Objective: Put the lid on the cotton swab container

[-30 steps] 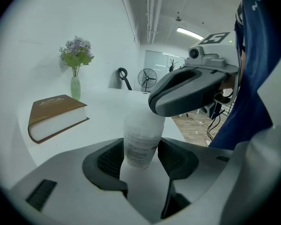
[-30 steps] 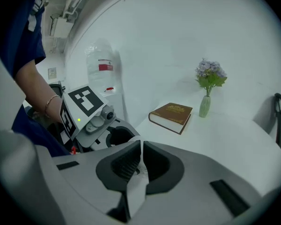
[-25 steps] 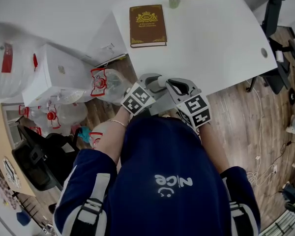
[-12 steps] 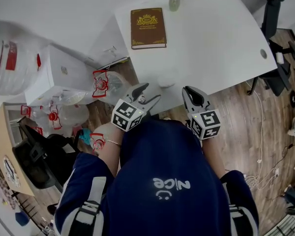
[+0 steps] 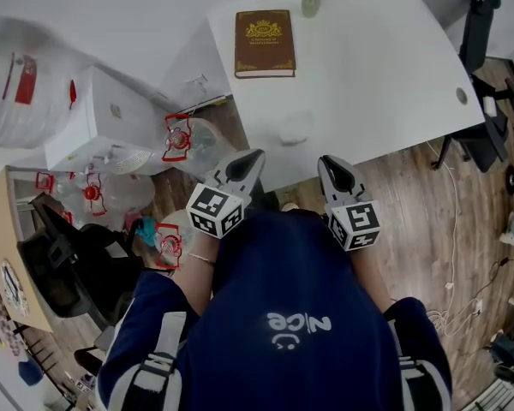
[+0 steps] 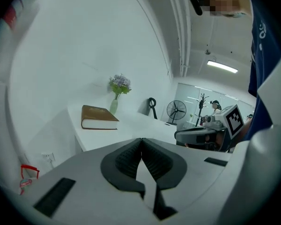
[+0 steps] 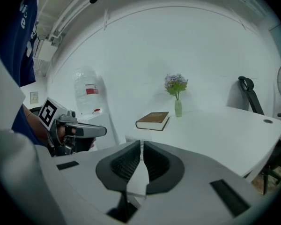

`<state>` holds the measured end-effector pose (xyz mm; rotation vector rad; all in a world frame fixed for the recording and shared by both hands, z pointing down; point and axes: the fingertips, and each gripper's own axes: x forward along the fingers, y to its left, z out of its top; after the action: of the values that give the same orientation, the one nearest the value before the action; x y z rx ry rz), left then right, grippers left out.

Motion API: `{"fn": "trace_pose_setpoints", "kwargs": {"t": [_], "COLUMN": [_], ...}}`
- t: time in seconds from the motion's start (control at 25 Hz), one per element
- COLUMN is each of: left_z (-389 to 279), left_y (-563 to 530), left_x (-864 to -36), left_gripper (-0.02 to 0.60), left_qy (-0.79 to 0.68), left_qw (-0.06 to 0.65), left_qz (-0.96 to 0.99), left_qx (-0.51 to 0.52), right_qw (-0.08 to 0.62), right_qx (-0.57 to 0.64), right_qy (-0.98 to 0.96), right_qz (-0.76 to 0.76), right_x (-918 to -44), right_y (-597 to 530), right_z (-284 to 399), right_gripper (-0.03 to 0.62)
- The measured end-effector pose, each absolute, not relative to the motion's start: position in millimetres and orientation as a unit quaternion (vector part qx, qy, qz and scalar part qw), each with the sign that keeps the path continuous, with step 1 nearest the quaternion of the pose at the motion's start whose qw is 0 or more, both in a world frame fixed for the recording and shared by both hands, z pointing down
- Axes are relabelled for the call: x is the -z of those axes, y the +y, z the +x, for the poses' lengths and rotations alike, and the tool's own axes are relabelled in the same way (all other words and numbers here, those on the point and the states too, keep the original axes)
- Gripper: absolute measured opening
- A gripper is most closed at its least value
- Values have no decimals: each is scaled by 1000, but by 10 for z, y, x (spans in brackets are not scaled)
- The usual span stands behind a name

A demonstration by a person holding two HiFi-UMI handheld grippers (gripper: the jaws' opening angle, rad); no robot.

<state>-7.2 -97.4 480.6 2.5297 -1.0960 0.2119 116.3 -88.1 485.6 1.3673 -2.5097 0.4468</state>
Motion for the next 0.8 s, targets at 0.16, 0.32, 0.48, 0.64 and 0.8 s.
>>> {"fn": "trace_pose_setpoints", "kwargs": {"t": [0.16, 0.32, 0.48, 0.64, 0.8], "left_z": [-28, 4, 50, 83, 58], "left_y": [-898, -865, -835, -836, -866], "left_x": [-4780, -4771, -4761, -4756, -4800], "left_gripper": [20, 20, 20, 20, 20], "left_qy": [-383, -380, -374, -372, -380], "left_qw": [181, 170, 165, 159, 152], "left_qz": [903, 906, 909, 910, 907], "left_qx": [-74, -82, -86, -91, -101], "right_qw": [134, 134, 136, 137, 138], "right_qx": [-138, -134, -133, -127, -125], "right_qy": [-855, -856, -858, -860, -861], "right_qz": [481, 482, 478, 474, 474], "right_x": [-4859, -4855, -4850, -4840, -4843], "right_y": [-828, -810, -772, -758, -782], "right_z": [1191, 1175, 1147, 1129, 1118], "right_gripper": [52, 52, 52, 52, 52]}}
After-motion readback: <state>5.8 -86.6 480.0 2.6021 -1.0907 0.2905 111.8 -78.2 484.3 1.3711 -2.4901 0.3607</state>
